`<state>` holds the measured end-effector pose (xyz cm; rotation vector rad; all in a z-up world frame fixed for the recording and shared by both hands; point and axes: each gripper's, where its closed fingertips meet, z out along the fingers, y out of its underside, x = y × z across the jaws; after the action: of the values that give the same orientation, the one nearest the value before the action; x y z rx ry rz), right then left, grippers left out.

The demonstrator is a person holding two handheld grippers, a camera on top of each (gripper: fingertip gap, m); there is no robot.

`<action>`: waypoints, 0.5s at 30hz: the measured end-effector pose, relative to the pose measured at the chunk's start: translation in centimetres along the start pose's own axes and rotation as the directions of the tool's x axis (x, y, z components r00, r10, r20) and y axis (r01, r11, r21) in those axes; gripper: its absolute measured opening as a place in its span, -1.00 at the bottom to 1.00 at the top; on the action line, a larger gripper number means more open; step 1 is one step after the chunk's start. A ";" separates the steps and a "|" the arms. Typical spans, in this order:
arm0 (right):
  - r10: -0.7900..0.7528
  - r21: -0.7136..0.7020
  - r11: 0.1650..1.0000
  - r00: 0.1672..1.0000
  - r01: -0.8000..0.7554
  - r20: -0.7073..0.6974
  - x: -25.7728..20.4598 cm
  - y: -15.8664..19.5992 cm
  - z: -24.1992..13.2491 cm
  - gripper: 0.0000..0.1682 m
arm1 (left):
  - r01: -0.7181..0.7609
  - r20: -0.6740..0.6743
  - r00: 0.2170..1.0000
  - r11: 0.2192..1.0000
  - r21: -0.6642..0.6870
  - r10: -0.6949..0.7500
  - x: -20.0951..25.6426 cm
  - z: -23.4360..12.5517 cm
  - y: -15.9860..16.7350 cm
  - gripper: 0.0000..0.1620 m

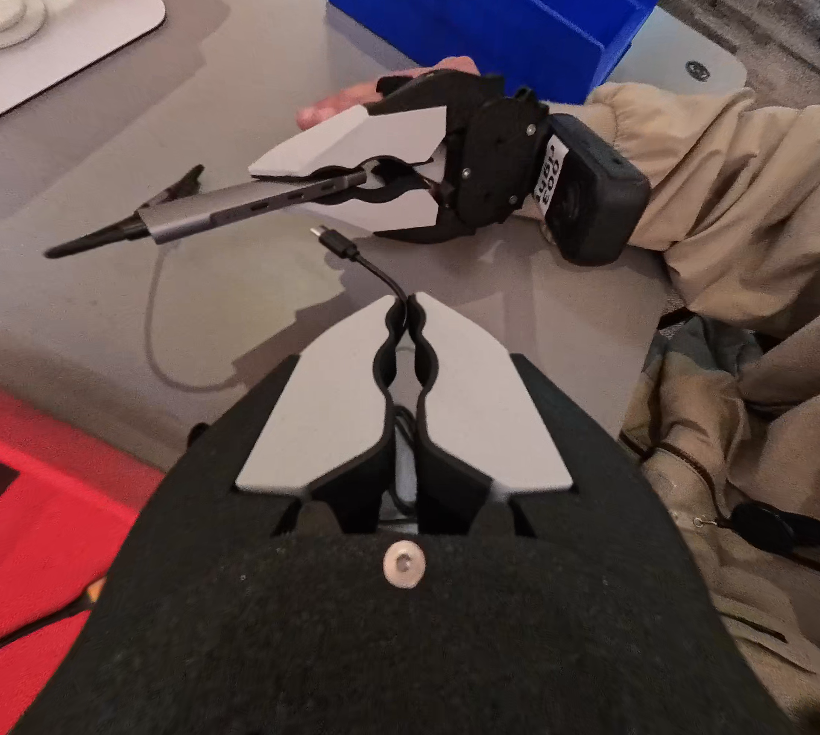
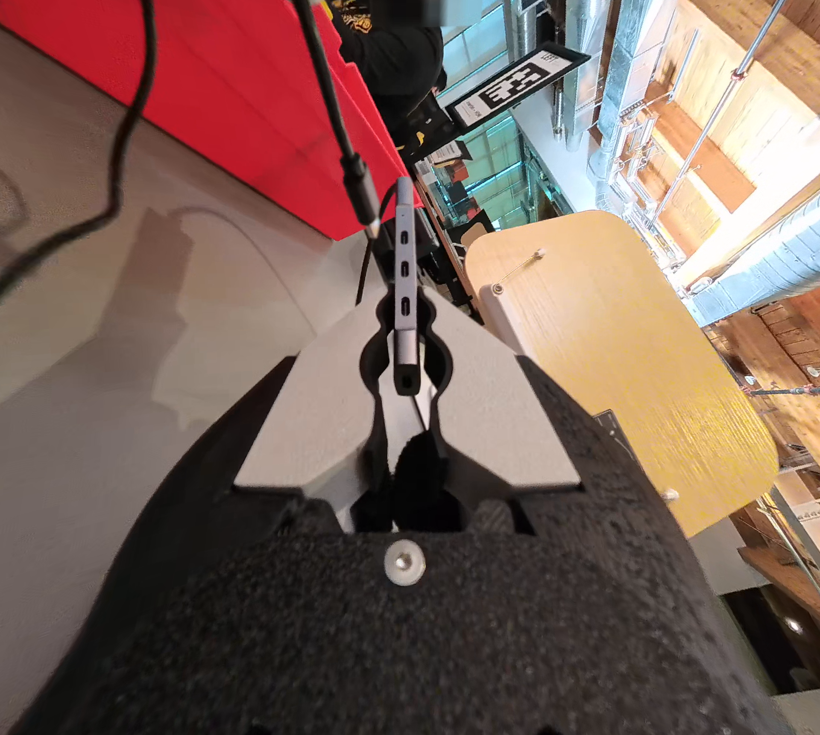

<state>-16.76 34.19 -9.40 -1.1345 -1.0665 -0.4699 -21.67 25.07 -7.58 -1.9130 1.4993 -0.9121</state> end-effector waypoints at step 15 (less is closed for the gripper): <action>-0.062 -0.011 0.998 0.997 0.063 0.040 -1.4 -0.5 0.3 -0.92 | 0.039 -0.095 0.995 0.999 0.023 -0.037 -0.1 1.8 0.3 -0.97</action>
<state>-17.90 33.99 -10.37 -1.1276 -1.1375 -0.5056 -20.48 25.13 -8.96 -1.9101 1.5022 -1.0465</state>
